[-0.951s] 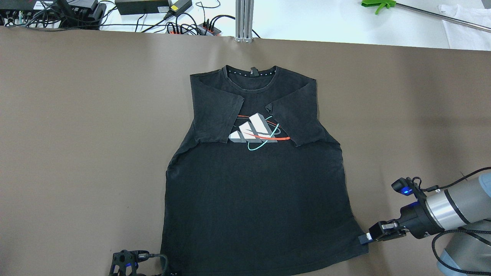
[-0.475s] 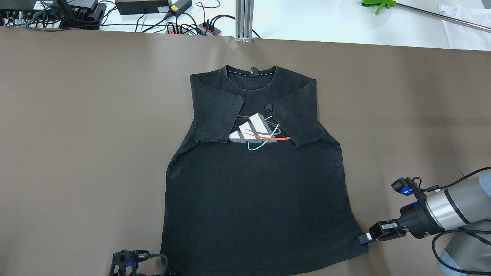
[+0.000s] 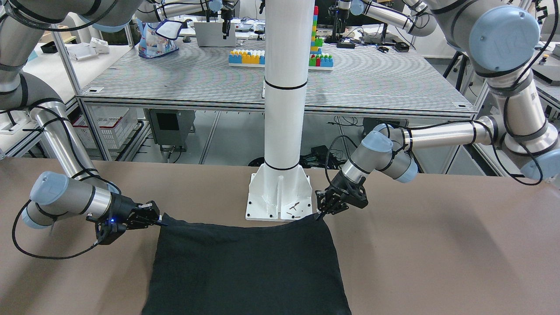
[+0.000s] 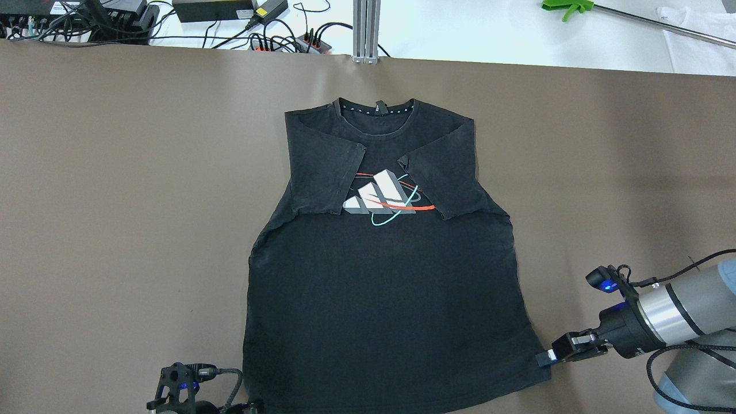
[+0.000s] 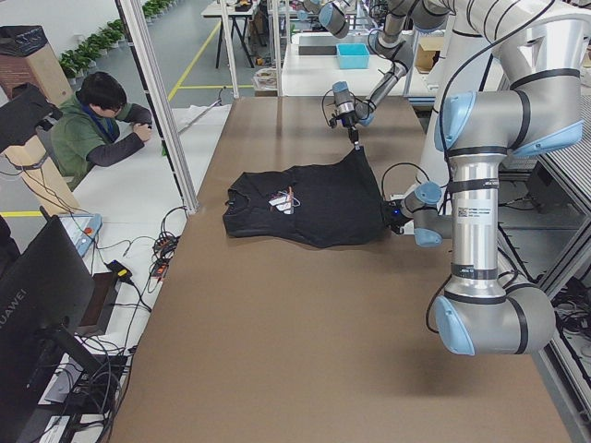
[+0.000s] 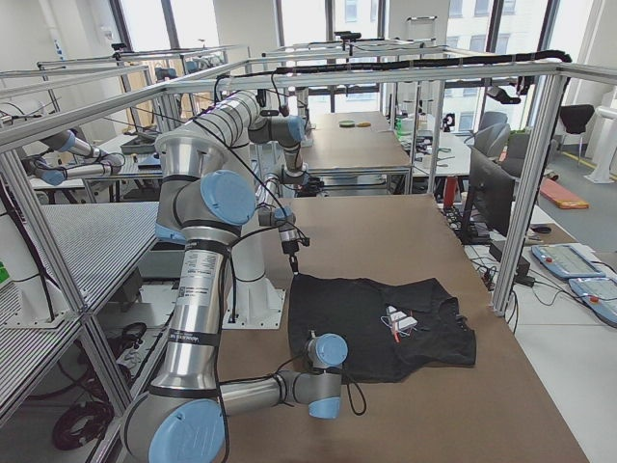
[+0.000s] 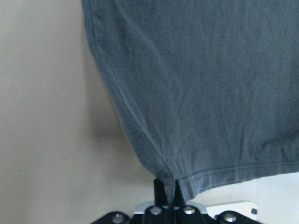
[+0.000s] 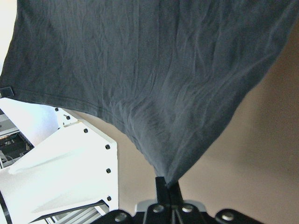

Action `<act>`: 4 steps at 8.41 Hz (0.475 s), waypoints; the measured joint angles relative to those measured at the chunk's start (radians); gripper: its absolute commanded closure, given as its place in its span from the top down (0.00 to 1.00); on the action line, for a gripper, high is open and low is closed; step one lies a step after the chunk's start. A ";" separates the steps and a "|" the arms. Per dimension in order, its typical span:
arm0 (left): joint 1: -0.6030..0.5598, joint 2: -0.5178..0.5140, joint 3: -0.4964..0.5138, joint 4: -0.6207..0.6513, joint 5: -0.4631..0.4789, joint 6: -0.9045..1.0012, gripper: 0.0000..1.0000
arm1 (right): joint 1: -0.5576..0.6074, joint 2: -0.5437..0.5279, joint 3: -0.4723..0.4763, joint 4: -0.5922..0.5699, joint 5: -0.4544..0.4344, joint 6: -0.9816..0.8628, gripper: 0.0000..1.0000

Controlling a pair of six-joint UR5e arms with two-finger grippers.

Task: Fold clothes
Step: 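Lift the hem with both grippers and fold it toward the collar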

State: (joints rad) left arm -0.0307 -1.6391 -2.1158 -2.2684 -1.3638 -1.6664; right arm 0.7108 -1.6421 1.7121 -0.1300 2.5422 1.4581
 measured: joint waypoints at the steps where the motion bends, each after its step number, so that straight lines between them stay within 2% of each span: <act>1: -0.006 0.008 -0.044 -0.001 -0.032 0.022 0.00 | 0.001 -0.001 0.001 0.032 0.032 0.003 0.00; 4: -0.008 0.058 -0.186 -0.006 -0.171 0.102 0.00 | 0.031 -0.004 0.004 0.190 0.155 0.127 0.00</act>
State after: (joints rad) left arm -0.0384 -1.5814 -2.3017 -2.2741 -1.5348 -1.5646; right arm 0.7422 -1.6460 1.7156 0.0598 2.6975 1.5846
